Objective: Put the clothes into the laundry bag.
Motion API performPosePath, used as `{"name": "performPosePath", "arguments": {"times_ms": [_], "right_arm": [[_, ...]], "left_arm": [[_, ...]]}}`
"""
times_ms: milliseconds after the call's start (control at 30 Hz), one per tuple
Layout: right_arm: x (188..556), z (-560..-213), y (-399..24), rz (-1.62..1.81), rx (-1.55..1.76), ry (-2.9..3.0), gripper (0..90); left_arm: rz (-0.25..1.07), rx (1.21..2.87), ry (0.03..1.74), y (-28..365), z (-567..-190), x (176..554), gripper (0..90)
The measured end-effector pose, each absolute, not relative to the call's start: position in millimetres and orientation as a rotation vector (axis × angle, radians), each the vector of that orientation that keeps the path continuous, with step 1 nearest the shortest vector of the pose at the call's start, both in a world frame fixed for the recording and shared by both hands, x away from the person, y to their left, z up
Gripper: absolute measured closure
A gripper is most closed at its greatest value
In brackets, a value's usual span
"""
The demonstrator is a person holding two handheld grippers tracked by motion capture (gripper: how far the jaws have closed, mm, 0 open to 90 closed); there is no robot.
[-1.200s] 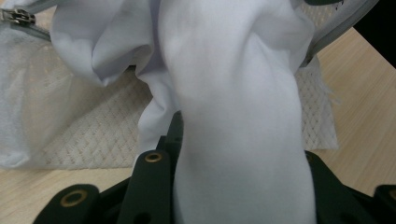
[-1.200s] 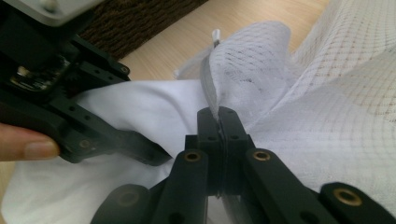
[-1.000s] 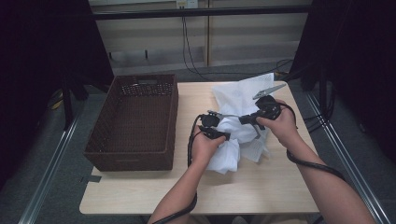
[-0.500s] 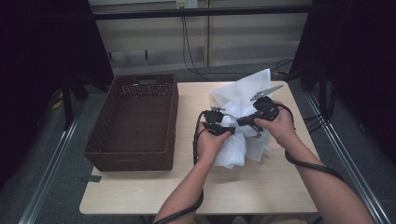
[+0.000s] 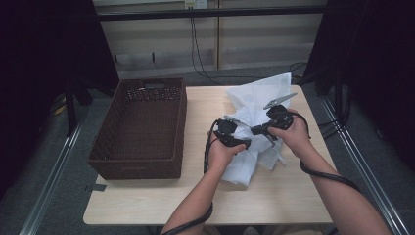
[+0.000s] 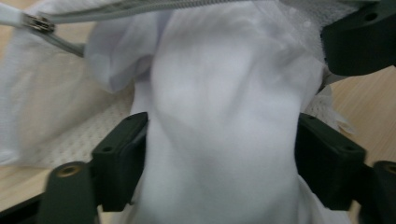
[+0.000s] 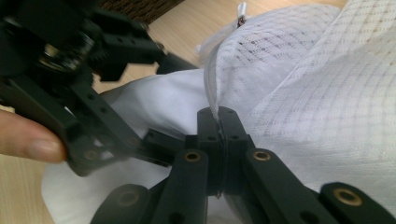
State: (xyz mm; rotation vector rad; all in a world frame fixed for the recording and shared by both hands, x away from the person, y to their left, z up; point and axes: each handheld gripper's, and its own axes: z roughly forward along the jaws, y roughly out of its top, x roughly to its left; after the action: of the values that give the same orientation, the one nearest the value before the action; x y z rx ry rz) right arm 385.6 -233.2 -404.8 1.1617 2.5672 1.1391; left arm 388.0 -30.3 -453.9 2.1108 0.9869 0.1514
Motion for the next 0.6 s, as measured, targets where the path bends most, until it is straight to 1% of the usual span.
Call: {"name": "performPosePath", "arguments": {"times_ms": [133, 200, 267, 333, 433, 500, 567, 600], "right_arm": [[385.7, -406.4, -235.6, 1.137, 1.164, 2.564, 89.5], [385.2, -406.4, -236.2, 1.133, 1.166, 2.560, 89.5], [385.2, -407.6, -236.6, 1.136, 1.171, 2.559, 89.4], [385.3, -408.3, -236.7, 1.128, 1.172, 2.559, 89.4], [385.3, -410.5, -234.7, 1.121, 1.168, 2.564, 89.4], [385.4, -411.7, -234.0, 1.116, 1.165, 2.565, 89.4], [385.4, -412.8, -233.7, 1.102, 1.169, 2.568, 89.4], [385.5, -413.8, -233.9, 1.108, 1.172, 2.564, 89.4]], "left_arm": [[0.180, 2.148, 0.969, -21.4, -443.6, 381.7, 9.3], [0.207, 2.178, 0.965, -17.3, -441.5, 375.7, 7.8], [0.199, 2.212, 0.954, -13.1, -444.9, 370.5, 4.9], [0.182, 2.248, 0.933, -10.2, -452.0, 365.5, 4.7], [0.097, 2.255, 0.927, -8.8, -469.3, 361.5, 3.4], [0.090, 2.257, 0.923, -10.2, -481.5, 359.9, 1.9], [0.056, 2.242, 0.942, -10.4, -490.5, 359.7, 3.2], [0.080, 2.262, 0.930, -10.6, -490.4, 358.6, 5.7]]}}
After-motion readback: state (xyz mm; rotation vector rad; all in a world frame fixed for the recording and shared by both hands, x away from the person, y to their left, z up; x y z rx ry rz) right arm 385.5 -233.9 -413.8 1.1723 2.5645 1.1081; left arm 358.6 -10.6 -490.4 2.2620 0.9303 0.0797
